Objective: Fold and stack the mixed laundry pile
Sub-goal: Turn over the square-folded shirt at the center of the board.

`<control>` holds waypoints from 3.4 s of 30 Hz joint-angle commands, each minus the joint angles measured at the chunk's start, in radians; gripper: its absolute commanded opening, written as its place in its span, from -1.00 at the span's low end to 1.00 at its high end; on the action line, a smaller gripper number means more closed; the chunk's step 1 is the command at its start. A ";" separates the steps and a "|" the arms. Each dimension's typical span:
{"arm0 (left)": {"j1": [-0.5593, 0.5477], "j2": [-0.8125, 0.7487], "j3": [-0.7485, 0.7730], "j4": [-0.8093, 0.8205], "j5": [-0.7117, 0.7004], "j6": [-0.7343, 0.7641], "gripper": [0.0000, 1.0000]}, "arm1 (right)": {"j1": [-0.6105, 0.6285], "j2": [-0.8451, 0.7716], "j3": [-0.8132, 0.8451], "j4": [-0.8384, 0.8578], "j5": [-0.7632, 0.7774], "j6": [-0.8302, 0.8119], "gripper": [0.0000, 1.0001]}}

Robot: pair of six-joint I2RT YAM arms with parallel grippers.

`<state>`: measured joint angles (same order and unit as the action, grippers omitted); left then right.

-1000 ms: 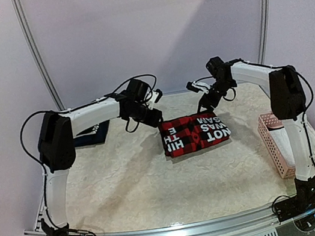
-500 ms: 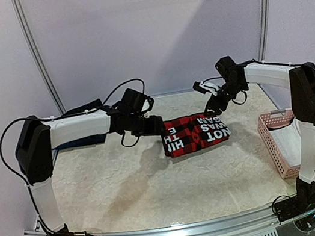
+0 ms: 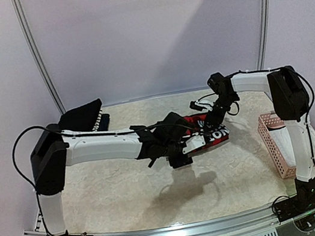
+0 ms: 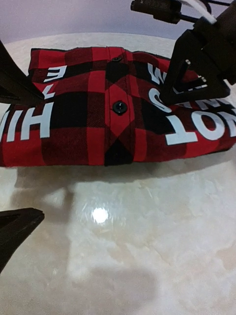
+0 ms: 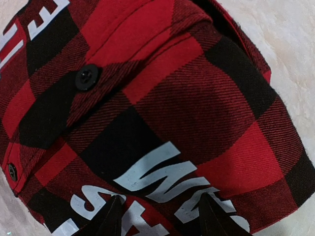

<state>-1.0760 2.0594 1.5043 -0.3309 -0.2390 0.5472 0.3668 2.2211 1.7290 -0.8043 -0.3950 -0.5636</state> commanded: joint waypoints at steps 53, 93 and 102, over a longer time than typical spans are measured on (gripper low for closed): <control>0.144 0.073 0.563 -0.694 0.517 -0.169 -1.00 | 0.021 -0.826 -0.529 -0.169 -0.282 -0.365 0.95; 0.251 -0.386 -0.671 0.915 0.077 -2.048 -0.50 | -0.057 -0.907 -0.554 -0.057 -0.286 -0.141 0.96; -0.060 -0.761 -0.852 0.419 -0.141 -2.193 -0.06 | -0.054 -0.912 -0.598 -0.036 -0.373 -0.118 0.96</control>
<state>-1.0748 1.4166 0.7322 0.3252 -0.2279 -1.5581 0.3153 1.3315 1.1667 -0.8646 -0.7006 -0.7067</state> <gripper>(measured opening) 0.455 0.979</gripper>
